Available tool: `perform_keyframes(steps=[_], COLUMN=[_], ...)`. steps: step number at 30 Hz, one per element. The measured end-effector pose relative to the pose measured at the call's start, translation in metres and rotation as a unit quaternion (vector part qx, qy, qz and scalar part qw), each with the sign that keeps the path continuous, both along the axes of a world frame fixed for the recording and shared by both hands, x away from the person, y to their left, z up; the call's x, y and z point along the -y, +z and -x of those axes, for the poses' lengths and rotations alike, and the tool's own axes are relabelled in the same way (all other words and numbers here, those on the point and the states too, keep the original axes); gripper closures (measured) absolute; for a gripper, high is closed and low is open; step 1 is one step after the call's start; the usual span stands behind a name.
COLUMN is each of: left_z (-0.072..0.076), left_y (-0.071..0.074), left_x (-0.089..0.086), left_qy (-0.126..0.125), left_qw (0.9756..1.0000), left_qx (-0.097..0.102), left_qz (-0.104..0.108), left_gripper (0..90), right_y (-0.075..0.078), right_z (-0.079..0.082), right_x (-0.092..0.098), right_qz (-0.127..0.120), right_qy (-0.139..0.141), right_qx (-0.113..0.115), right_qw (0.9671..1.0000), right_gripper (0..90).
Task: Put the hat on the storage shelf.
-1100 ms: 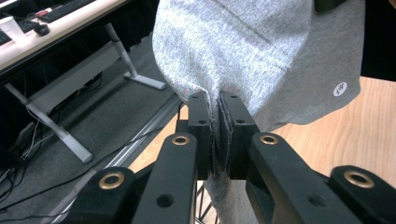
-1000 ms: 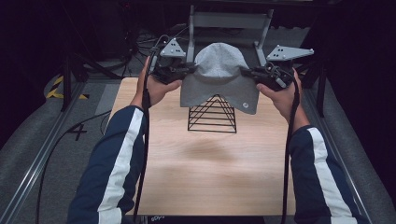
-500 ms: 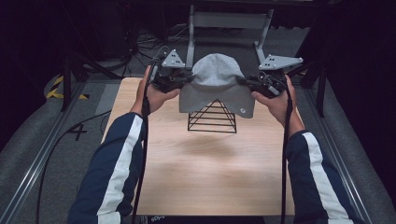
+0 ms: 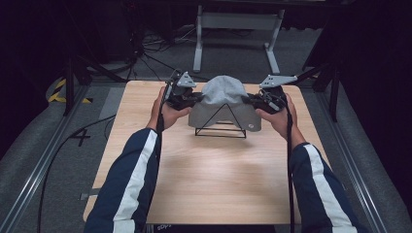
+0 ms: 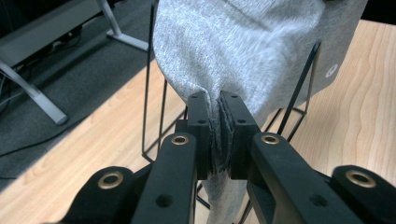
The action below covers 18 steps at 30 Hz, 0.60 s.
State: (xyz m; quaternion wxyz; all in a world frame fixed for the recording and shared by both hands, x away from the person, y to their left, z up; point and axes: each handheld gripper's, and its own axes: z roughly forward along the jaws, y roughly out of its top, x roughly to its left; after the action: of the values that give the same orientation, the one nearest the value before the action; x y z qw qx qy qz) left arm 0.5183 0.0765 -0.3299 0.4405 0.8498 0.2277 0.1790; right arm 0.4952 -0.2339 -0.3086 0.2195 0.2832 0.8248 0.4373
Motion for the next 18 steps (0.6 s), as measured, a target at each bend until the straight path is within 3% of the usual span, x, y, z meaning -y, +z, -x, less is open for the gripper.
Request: perform_keyframes(steps=[18], left_z=[0.0], left_y=[-0.047], left_x=[0.008], left_qy=[-0.002], left_qw=[0.9995], left_qx=[-0.03], left_qz=[-0.013], left_gripper=[83.8], right_y=[-0.054], right_z=[-0.006], right_x=[-0.002], right_qz=[0.022], right_qy=[-0.011], right_qx=[-0.044], right_qw=[0.9987], right_gripper=[84.6])
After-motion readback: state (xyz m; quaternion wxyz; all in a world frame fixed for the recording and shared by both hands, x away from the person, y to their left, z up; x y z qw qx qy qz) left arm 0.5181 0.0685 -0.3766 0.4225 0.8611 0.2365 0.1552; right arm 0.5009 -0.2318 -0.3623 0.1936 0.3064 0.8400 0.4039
